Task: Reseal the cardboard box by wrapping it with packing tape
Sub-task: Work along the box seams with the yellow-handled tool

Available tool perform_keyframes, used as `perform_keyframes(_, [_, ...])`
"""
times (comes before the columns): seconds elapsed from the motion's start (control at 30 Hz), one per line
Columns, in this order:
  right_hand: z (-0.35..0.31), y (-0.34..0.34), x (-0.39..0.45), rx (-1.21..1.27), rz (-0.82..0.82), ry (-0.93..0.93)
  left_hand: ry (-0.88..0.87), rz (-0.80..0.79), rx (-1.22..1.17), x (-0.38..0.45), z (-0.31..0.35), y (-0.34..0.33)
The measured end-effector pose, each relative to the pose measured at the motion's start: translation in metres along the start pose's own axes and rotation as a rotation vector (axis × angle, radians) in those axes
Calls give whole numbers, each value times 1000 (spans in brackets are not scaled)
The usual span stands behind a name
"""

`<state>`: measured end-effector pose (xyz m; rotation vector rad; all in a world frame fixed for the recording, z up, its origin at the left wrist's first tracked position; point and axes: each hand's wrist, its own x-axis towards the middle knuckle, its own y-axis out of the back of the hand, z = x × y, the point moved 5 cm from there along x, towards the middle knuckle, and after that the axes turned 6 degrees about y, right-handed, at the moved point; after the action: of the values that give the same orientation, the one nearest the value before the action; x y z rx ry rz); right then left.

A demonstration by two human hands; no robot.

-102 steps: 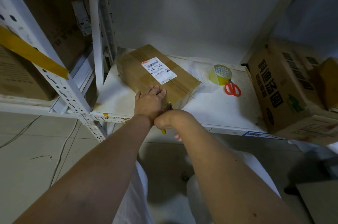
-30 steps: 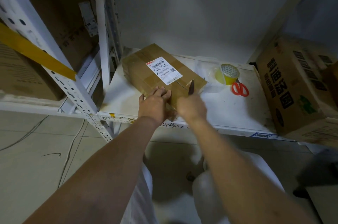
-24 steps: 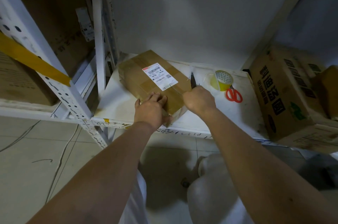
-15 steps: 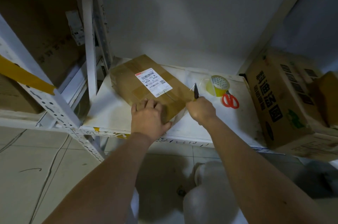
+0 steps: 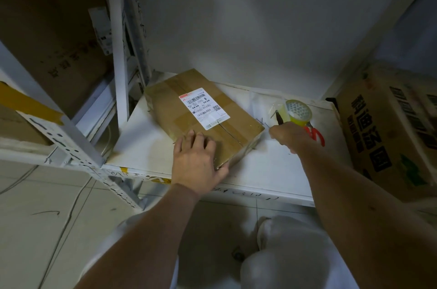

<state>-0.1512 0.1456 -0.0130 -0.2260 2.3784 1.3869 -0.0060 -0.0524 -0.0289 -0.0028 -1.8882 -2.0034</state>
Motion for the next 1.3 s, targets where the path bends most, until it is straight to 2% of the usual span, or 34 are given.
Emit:
perform_keyframes(0.37, [6, 5, 0, 85, 89, 23, 8, -59, -29, -3, -3, 0])
perform_keyframes(0.5, [-6, 2, -3, 281, 102, 82, 20, -69, -42, -6, -4, -1])
perform_keyframes(0.7, [-27, -25, -13, 531, -21, 178, 42, -54, -78, -15, -7, 1])
perform_keyframes(0.97, [-31, -23, -40, 765, 54, 241, 92, 9, -165, -29, -21, 20])
perform_keyframes(1.03, [-31, -19, -49, 814, 63, 247, 170, -13, -224, -32, -24, 31])
perform_keyframes(1.2, [-37, -17, -74, 905, -42, 281, 528, -122, -390, -32, -38, 55])
perform_keyframes(1.3, [-52, -15, -94, 863, -91, 361, 714, -282, -582, -27, -40, 67])
